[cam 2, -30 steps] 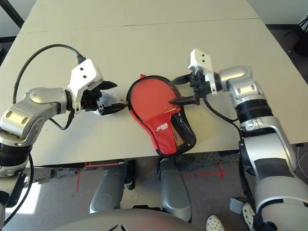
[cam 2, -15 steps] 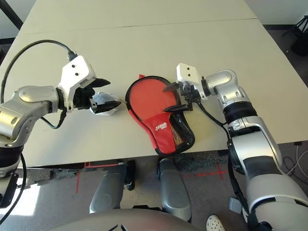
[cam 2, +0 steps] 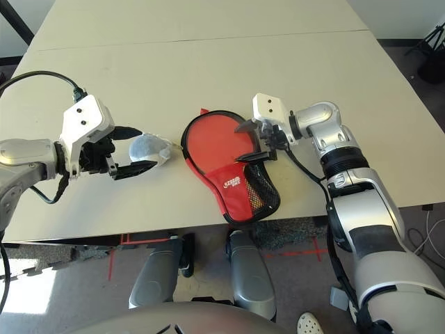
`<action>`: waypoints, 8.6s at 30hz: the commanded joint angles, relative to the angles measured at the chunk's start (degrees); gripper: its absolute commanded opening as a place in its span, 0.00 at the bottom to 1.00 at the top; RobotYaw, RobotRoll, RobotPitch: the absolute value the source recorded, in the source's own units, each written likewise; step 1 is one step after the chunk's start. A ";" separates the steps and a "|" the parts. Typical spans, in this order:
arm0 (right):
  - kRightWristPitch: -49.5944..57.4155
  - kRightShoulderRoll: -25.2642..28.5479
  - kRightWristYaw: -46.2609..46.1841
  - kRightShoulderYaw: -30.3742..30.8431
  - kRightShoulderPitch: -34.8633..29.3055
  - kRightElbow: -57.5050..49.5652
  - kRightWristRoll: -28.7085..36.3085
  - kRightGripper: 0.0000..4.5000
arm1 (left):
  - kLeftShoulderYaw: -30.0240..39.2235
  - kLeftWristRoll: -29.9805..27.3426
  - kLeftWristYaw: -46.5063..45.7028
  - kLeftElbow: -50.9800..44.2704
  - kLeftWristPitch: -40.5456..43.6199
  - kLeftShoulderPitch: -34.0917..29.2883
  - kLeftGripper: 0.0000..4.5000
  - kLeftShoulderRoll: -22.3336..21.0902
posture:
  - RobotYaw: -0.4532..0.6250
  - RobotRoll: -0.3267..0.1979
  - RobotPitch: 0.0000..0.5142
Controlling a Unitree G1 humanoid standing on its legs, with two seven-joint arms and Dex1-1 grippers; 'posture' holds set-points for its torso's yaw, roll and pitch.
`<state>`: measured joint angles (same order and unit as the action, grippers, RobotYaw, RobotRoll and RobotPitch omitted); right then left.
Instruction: Store the ping-pong paddle in its case and zip it.
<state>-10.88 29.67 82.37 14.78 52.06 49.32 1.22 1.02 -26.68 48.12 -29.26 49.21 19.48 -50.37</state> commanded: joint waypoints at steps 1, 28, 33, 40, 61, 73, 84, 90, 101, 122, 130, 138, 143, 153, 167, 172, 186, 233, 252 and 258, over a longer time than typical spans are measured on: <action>0.64 -0.80 -1.43 2.39 -2.45 2.28 -3.74 1.00 | -1.80 1.30 -1.39 -1.71 -0.41 -1.49 1.00 0.01 | 0.56 0.62 0.45; 1.79 -1.31 -3.27 1.57 -2.99 1.30 -3.63 1.00 | -10.59 16.05 -3.81 11.42 -11.57 0.92 0.06 2.53 | 0.54 0.62 0.43; 1.40 -0.96 -3.47 2.09 -3.57 0.95 -4.41 1.00 | -9.18 16.37 -4.47 13.01 -9.82 4.75 0.02 2.54 | 0.54 0.62 0.43; -0.18 -0.28 -4.70 3.56 -4.99 0.28 -6.48 1.00 | -7.05 15.48 -5.41 18.45 -7.27 12.83 0.02 5.00 | 0.54 0.62 0.43; -0.13 0.63 -5.60 5.39 -9.16 -5.36 -8.26 1.00 | -14.31 28.87 -13.25 58.93 -30.35 37.83 0.02 24.78 | 0.49 0.62 0.45; 1.30 1.48 -5.97 5.77 -11.06 -8.41 -8.28 1.00 | -11.53 31.44 -25.03 85.02 -45.43 50.95 0.02 37.39 | 0.47 0.62 0.47; 3.14 1.56 -6.48 6.00 -12.44 -11.01 -8.02 1.00 | -10.82 32.45 -27.93 96.13 -51.50 57.79 0.01 47.68 | 0.45 0.62 0.48; 3.65 1.61 -6.73 6.13 -12.74 -11.63 -8.08 1.00 | -11.02 33.39 -27.04 97.64 -52.79 59.10 0.01 53.10 | 0.44 0.62 0.48; 3.92 1.39 -7.28 6.24 -13.21 -12.26 -8.22 1.00 | -12.60 34.29 -23.68 96.19 -53.22 57.69 0.01 62.74 | 0.42 0.62 0.47; 3.63 1.40 -8.06 6.40 -13.53 -12.08 -8.48 1.00 | -12.24 32.99 -17.90 92.55 -52.38 57.53 0.99 60.36 | 0.43 0.62 0.45; 3.15 1.06 -8.30 6.50 -13.16 -11.25 -8.68 1.00 | -10.46 33.53 -16.16 91.77 -52.66 58.45 0.99 53.77 | 0.45 0.62 0.45; 2.74 0.64 -8.58 6.60 -12.67 -10.52 -8.87 1.00 | -10.16 33.57 -14.04 87.99 -52.48 56.06 0.99 45.92 | 0.46 0.62 0.45; 2.50 0.52 -8.69 6.55 -12.33 -10.04 -8.98 1.00 | -10.48 33.22 -10.46 79.78 -50.70 50.24 0.99 40.62 | 0.47 0.62 0.45; 2.15 0.32 -8.84 6.41 -11.87 -9.20 -9.18 1.00 | -10.58 29.05 -1.54 47.95 -38.06 28.50 0.99 31.82 | 0.48 0.62 0.45; 1.73 0.24 -8.73 6.17 -10.21 -6.94 -9.40 1.00 | -14.67 26.66 0.31 32.07 -28.26 14.48 0.99 28.86 | 0.50 0.62 0.44; 1.82 0.68 -8.46 6.12 -10.02 -6.93 -9.26 1.00 | -17.68 27.73 -0.30 34.09 -29.63 12.56 0.99 29.92 | 0.49 0.62 0.43; 8.59 1.13 -6.52 1.48 -6.55 -7.20 -4.15 1.00 | -21.69 28.30 1.50 37.04 -28.81 11.33 0.99 28.72 | 0.48 0.62 0.42; 30.78 -11.58 -44.57 -16.41 21.27 26.55 -2.21 0.39 | -25.19 28.37 0.34 30.38 -23.86 7.59 1.00 28.74 | 0.51 0.62 0.46; 28.47 0.86 -32.42 -12.25 21.38 24.47 -7.36 0.02 | -26.02 28.29 0.54 30.64 -23.99 7.68 1.00 28.81 | 0.50 0.62 0.47; 28.11 6.04 -21.86 -8.56 21.43 23.06 -10.18 0.02 | -26.27 28.36 0.65 31.19 -24.31 7.82 1.00 29.02 | 0.50 0.62 0.46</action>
<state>17.50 34.23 57.78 5.00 73.86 73.68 -7.94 -21.54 0.01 47.59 -1.37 23.16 29.60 -20.92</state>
